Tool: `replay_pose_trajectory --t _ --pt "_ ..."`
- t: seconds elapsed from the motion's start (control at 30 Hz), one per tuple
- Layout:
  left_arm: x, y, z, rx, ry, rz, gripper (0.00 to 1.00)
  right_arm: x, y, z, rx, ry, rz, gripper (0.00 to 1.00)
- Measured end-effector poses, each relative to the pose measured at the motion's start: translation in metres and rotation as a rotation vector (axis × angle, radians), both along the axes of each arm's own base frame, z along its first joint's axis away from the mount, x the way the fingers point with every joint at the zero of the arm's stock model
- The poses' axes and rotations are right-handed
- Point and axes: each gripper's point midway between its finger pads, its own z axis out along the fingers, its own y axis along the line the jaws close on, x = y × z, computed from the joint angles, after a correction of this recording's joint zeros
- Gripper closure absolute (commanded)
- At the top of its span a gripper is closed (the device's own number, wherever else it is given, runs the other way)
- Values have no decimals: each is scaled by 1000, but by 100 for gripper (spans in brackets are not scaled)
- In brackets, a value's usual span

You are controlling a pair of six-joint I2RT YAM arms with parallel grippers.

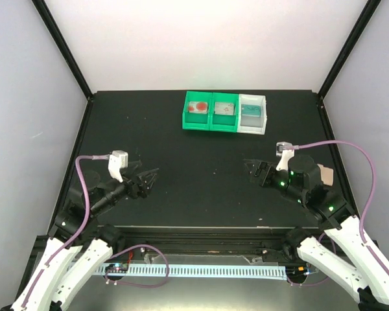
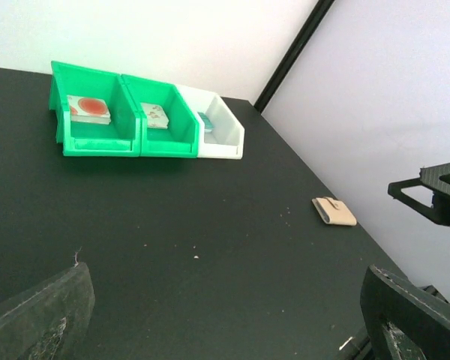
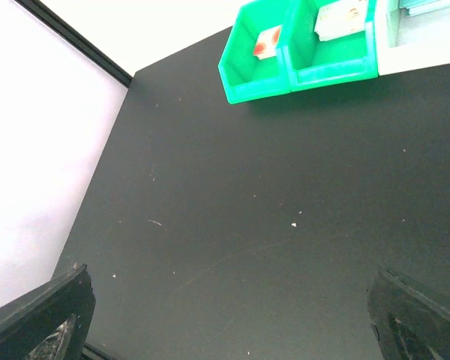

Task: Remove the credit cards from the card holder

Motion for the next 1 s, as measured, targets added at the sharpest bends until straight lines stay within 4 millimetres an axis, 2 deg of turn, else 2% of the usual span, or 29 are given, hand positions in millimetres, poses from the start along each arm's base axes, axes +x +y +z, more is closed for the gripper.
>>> replay_pose_trajectory --t 0.13,0.23,0.4,0.53,0.7,0.9,1.0 --pt "-2 1 3 3 -23 -3 1 3 2 -3 7 17 -9 0" --pt "-2 1 0 12 -26 -6 1 10 1 -14 -6 49 -44 0" --pt "5 -3 -28 44 43 -7 1 27 -8 -48 -54 117 -161 0" --pt "15 -7 -50 77 125 -5 1 47 -24 -79 -140 184 -299 0" --pt "23 -9 -61 105 165 4 1 75 -66 -105 -255 251 -500 0" --pt "26 -13 -56 111 130 -16 1 96 -139 -116 -360 287 -728 0" --pt "26 -15 -54 113 114 -35 1 104 -166 -119 -416 296 -804 0"
